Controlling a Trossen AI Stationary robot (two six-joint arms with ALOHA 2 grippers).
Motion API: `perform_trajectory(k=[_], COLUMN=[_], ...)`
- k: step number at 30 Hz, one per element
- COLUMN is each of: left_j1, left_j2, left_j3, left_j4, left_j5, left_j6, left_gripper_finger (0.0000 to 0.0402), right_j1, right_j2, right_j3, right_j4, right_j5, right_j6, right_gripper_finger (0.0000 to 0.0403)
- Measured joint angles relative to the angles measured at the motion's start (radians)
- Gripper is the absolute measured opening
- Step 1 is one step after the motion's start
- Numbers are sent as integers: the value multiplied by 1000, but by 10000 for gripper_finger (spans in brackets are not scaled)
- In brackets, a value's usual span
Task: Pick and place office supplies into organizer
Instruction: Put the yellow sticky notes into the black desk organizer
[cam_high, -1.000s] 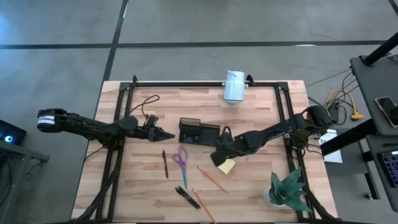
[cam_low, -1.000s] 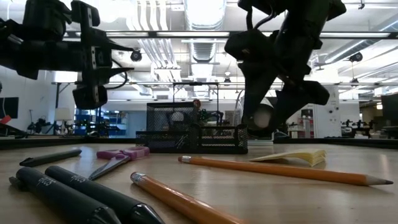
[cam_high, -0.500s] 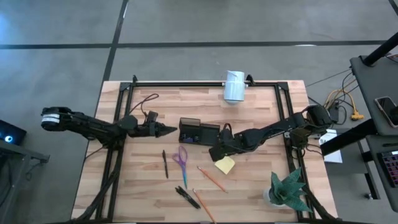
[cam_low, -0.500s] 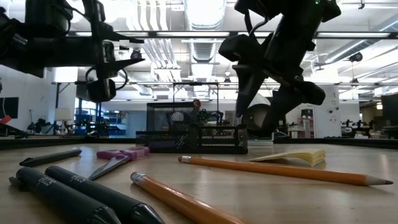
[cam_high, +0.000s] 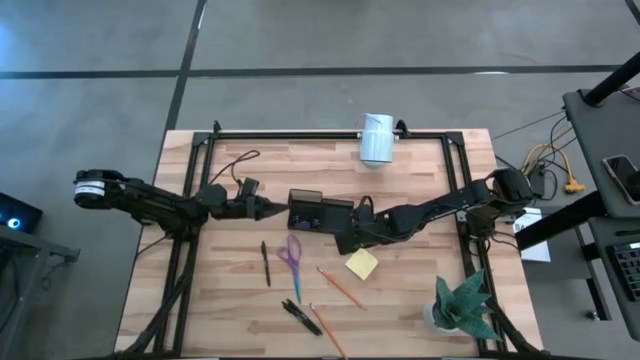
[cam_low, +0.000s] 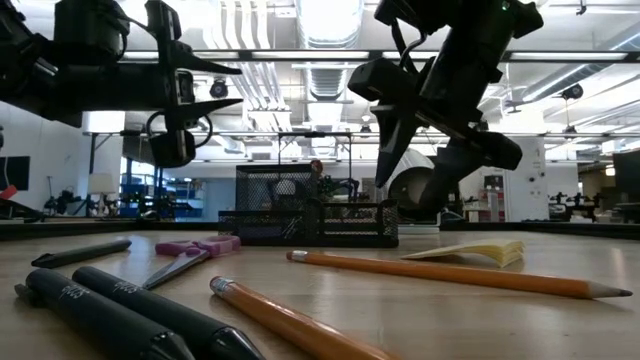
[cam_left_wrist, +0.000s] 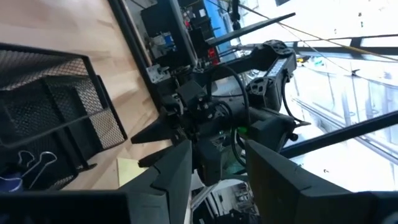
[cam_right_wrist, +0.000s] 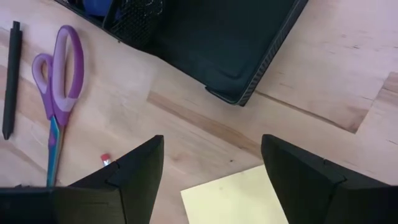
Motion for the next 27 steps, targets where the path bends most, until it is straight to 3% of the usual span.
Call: perform_trajectory(k=[7,12,19,23,27], left_j1=[0,0,-2,-12,-25], left_j2=[-1,-8,-9,-7,-7], left_j3=[0,-1,-1,-2,-2], left_j4=[0,2,4,5,9], left_j5=[35,66,110,131,150], left_j6=[-1,-1,0,0,0], left_gripper_finger=[132,132,132,132,132], right_j1=[-3,5,4,5,17], right_j2=[0,0,0,0,0], right_j3=[0,0,0,0,0], right_j4=[16,88,94,93,83], right_j5=[1,26,24,-45,-122], right_j6=[-41,-256,-428,-581,-627], right_gripper_finger=[260,260,260,260,260])
